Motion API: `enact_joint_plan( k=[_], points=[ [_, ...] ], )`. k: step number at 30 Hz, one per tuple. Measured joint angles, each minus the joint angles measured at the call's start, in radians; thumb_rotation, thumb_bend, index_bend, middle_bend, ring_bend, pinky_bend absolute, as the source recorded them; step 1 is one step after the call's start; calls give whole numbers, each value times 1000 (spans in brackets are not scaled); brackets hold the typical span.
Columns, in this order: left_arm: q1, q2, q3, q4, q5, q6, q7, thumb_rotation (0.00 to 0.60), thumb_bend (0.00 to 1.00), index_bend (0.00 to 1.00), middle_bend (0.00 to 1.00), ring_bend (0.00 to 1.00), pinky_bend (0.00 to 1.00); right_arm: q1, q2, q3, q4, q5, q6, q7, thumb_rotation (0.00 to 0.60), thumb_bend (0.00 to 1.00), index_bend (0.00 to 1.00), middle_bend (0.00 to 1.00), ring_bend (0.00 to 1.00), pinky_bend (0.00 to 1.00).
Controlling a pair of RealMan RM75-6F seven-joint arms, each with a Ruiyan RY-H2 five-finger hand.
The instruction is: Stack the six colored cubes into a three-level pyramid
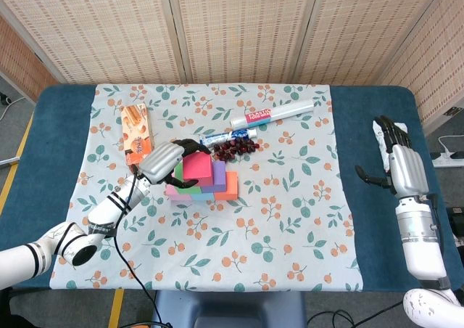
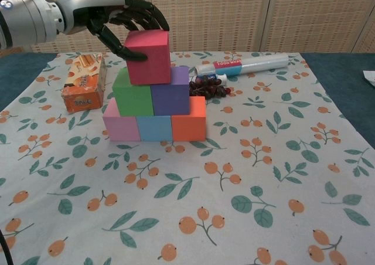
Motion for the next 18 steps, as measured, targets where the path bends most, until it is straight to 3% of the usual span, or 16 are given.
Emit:
enact_joint_plan(
  k=[18],
  points=[
    [-13, -12, -6, 1, -37, -15, 32, 600, 309, 335, 273, 179, 246, 3, 0, 3, -3, 11, -5, -9, 600, 86, 0, 0, 0, 0]
  ],
)
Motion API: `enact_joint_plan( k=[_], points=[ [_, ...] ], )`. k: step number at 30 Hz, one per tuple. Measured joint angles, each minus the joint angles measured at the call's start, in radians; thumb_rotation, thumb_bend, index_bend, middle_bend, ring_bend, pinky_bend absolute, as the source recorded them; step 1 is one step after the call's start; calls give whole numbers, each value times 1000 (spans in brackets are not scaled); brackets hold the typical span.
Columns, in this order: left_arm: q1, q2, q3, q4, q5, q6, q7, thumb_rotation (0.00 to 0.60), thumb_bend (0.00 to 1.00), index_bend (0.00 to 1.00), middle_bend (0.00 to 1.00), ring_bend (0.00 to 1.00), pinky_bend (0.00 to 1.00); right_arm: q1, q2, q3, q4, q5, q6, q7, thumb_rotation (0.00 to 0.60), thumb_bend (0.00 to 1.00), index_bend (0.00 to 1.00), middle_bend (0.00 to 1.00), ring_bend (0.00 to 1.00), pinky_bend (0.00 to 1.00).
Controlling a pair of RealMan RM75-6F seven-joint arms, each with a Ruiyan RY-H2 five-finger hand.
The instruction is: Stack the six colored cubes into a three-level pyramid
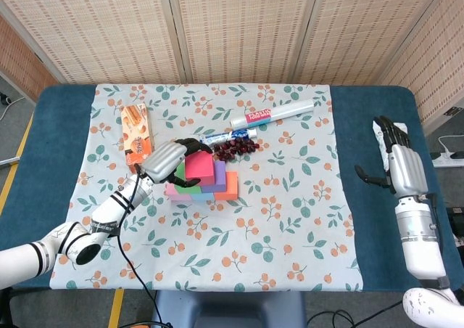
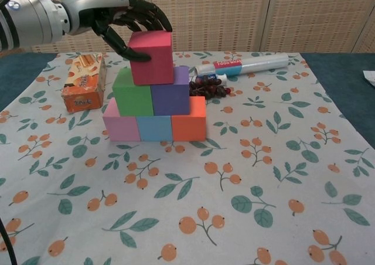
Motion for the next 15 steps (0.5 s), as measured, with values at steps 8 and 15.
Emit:
enact_joint_plan(
  k=[8, 15],
  points=[
    [-2, 1, -3, -12, -26, -4, 34, 600, 310, 333, 263, 167, 239, -2, 3, -1, 0, 0, -2, 3, 600, 86, 0, 0, 0, 0],
    [0, 1, -5, -20, -39, -4, 50, 600, 310, 333, 263, 168, 238, -3, 5, 0, 0, 1, -3, 5, 600, 86, 0, 0, 0, 0]
  ],
)
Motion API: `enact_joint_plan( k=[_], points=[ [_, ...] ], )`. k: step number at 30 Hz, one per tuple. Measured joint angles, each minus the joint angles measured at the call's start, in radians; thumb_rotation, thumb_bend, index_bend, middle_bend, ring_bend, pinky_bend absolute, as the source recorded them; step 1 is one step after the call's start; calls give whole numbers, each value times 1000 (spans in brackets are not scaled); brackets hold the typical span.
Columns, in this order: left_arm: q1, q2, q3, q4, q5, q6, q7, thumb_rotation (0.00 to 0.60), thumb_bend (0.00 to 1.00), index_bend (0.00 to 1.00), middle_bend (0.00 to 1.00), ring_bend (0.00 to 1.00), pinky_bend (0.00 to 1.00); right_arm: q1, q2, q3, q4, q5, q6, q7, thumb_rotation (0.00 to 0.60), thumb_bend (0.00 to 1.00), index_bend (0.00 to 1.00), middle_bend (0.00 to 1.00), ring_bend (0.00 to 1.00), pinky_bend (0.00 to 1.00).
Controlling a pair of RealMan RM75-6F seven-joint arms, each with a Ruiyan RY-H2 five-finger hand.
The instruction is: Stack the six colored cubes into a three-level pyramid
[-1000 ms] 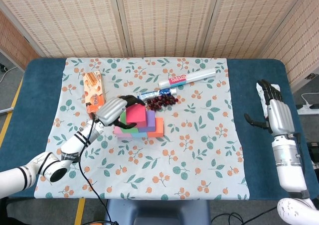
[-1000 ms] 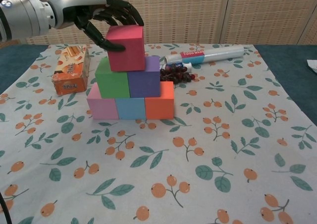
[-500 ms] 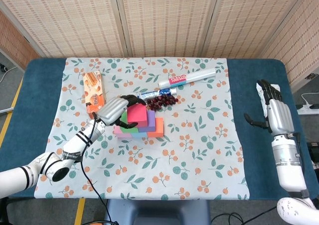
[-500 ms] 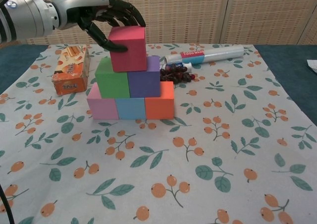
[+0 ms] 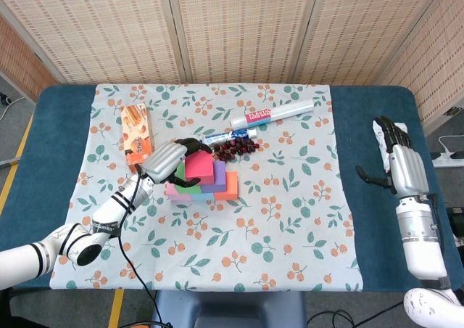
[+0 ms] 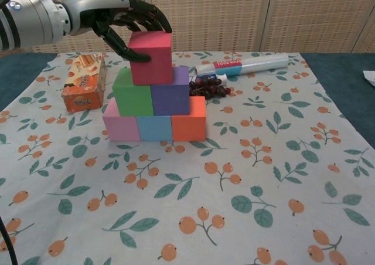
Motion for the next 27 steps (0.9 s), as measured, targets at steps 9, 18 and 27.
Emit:
enact_joint_plan(
  k=[9, 18, 27],
  points=[
    [5, 8, -5, -16, -13, 7, 18, 600, 309, 326, 263, 168, 239, 0, 1, -2, -1, -3, -2, -1, 600, 86, 0, 0, 0, 0],
    [11, 2, -5, -20, -25, 8, 21, 600, 310, 326, 263, 168, 238, 1, 0, -2, 2, -2, -4, -1, 600, 86, 0, 0, 0, 0],
    [14, -2, 1, -16, -18, 9, 25, 600, 311, 327, 262, 168, 237, 3, -2, -3, -1, -4, -4, -5, 600, 86, 0, 0, 0, 0]
  ],
)
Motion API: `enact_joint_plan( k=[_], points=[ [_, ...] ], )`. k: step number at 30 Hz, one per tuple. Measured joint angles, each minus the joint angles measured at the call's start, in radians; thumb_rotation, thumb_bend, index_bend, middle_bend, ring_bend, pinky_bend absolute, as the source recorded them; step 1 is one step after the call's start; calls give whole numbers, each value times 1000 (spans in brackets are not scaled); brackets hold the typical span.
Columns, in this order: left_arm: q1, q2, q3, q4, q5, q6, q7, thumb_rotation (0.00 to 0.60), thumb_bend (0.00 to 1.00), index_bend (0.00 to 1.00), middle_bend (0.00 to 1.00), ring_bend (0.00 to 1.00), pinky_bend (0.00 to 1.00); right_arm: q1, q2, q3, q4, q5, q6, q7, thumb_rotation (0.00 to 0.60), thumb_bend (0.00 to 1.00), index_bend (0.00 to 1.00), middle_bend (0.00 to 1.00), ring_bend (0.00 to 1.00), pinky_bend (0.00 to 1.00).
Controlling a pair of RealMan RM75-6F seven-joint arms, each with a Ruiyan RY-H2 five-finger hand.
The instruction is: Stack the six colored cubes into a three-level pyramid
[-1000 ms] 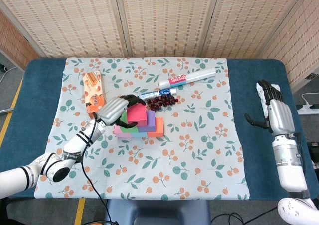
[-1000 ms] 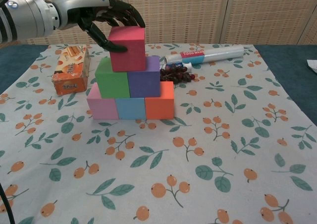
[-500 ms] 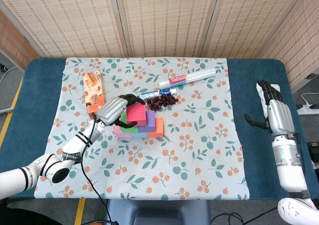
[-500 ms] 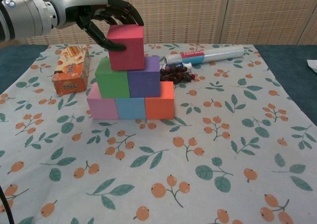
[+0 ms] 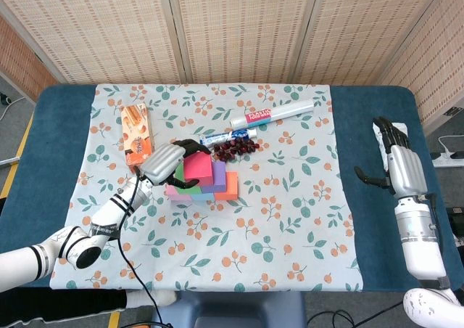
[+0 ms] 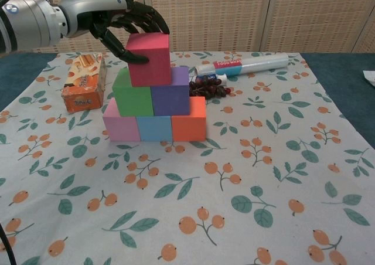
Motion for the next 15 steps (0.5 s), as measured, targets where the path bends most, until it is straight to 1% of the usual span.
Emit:
enact_joint_plan(
  k=[6, 9, 11, 15],
  points=[
    [1, -5, 0, 4, -2, -3, 1, 600, 311, 317, 252, 157, 230, -1, 1, 0, 0, 0, -1, 1, 600, 86, 0, 0, 0, 0],
    [0, -4, 1, 1, -4, -9, 2, 600, 314, 276, 213, 116, 216, -1, 1, 0, 2, 3, 0, 2, 600, 86, 0, 0, 0, 0],
    [-1, -1, 1, -5, -5, -13, 2, 600, 313, 239, 166, 67, 199, -1, 1, 1, 2, 3, 0, 3, 600, 86, 0, 0, 0, 0],
    [0, -1, 3, -10, -2, -11, 9, 600, 313, 198, 108, 9, 171, -2, 3, 1, 1, 4, -1, 4, 600, 86, 0, 0, 0, 0]
  ],
)
